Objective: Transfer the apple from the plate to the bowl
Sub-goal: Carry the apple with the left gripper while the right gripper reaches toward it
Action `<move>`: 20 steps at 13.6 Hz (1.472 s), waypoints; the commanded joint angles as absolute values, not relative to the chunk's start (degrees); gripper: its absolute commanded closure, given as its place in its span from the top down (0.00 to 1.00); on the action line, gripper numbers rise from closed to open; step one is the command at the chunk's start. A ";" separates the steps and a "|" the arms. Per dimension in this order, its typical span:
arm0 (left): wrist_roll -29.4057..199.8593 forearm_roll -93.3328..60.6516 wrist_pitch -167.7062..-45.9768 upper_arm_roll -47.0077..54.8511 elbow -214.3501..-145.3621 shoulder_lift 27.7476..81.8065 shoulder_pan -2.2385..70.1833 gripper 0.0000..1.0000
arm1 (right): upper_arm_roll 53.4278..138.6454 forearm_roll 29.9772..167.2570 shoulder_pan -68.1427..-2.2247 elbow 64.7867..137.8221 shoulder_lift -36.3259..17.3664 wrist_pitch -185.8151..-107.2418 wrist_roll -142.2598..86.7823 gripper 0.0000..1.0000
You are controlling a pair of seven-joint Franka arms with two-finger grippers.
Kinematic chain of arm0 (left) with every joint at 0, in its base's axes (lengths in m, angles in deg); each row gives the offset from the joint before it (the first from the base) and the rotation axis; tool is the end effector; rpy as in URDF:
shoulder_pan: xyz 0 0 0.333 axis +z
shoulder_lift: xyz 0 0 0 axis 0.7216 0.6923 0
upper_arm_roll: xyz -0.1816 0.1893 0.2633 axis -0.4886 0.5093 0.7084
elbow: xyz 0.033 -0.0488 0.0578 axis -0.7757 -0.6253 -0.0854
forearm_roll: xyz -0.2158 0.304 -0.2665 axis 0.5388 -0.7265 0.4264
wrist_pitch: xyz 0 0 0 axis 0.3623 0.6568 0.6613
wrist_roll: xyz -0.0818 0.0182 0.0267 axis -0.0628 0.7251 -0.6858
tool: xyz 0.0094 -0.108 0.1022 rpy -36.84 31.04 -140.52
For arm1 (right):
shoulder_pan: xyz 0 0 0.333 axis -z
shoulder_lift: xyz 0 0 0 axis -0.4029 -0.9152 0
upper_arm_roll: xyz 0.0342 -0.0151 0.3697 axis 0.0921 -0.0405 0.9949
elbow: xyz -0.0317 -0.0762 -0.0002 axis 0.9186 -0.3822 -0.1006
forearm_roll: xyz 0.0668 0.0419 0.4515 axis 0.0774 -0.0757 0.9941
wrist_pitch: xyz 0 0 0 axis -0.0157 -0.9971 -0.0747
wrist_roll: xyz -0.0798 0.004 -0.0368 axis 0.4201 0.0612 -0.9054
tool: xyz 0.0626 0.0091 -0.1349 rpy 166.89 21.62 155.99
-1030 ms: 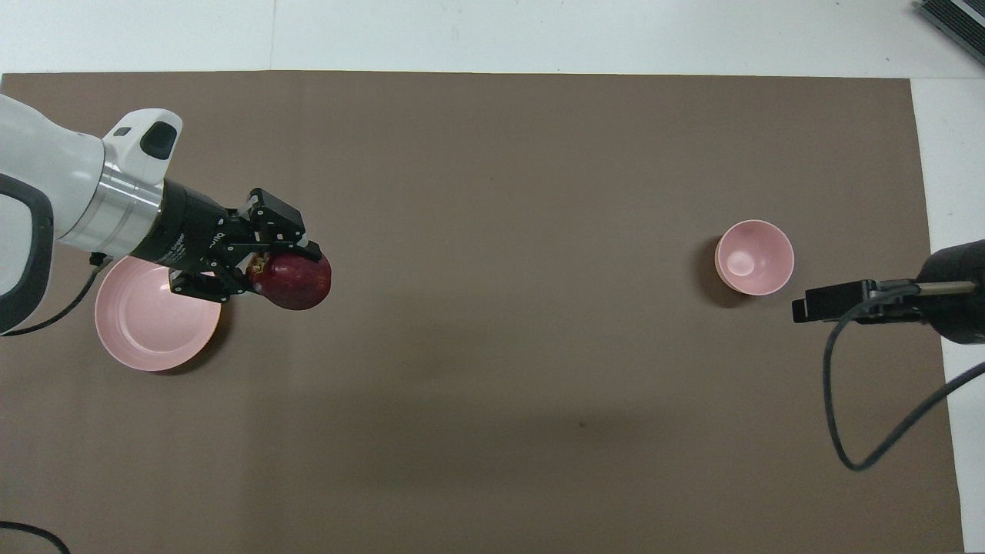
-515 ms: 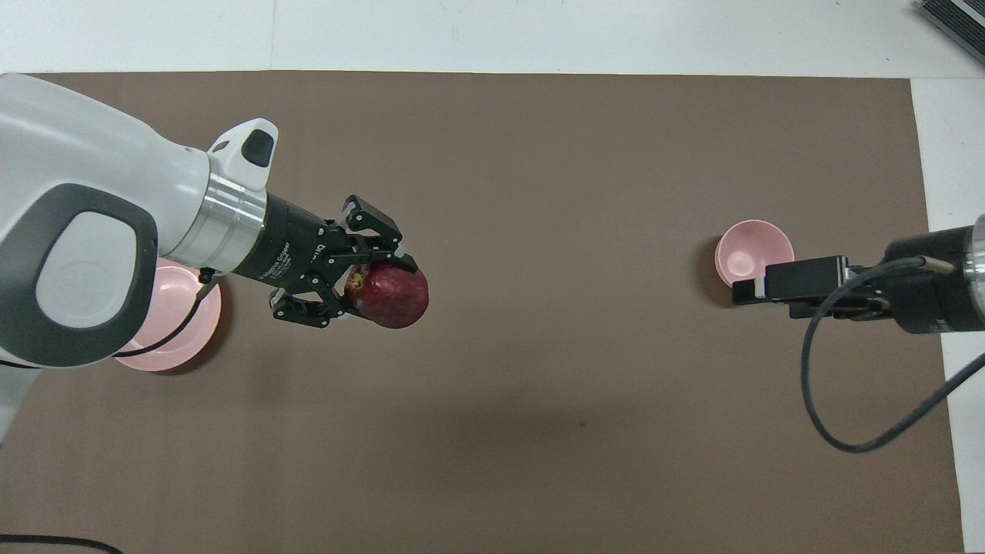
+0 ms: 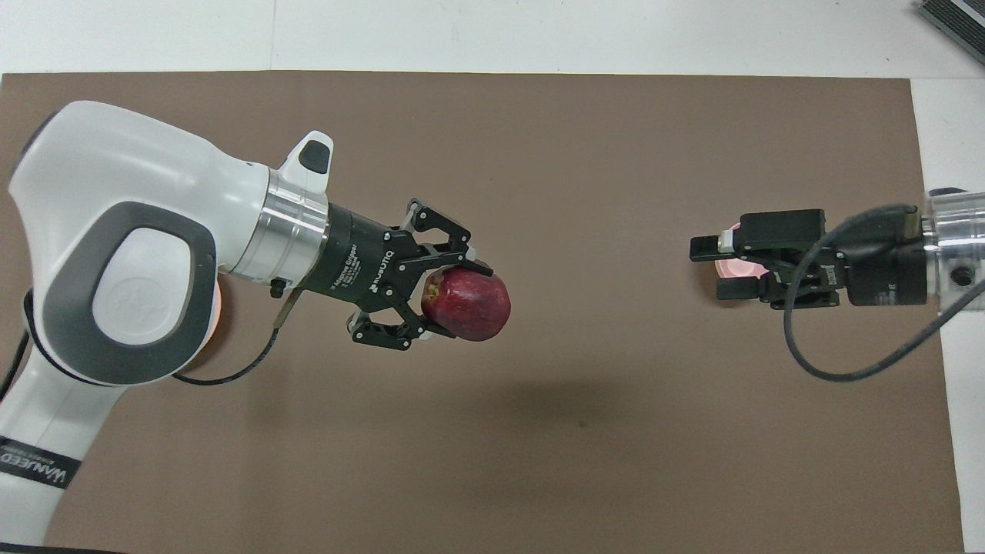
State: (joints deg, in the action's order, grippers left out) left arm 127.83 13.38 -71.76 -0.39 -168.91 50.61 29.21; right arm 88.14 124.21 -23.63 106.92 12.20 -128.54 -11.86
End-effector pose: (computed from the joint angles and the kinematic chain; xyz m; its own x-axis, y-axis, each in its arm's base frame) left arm 0.5745 -0.3682 0.5692 0.5561 0.3822 -0.7380 0.7922 -0.5122 0.3317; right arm 0.5918 0.1015 0.5967 0.9457 -0.2211 -0.2383 -0.3215 -0.5277 -0.7863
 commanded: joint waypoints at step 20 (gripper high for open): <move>147.57 45.70 -108.45 -11.68 -171.82 55.35 21.49 0.00 | 88.31 144.67 -23.67 114.71 9.02 -129.92 -25.01 1.00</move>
State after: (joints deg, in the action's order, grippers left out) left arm 147.04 43.15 -104.42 -10.89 -171.71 55.75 22.26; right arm 88.27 143.50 -23.77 114.35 8.70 -129.72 -22.36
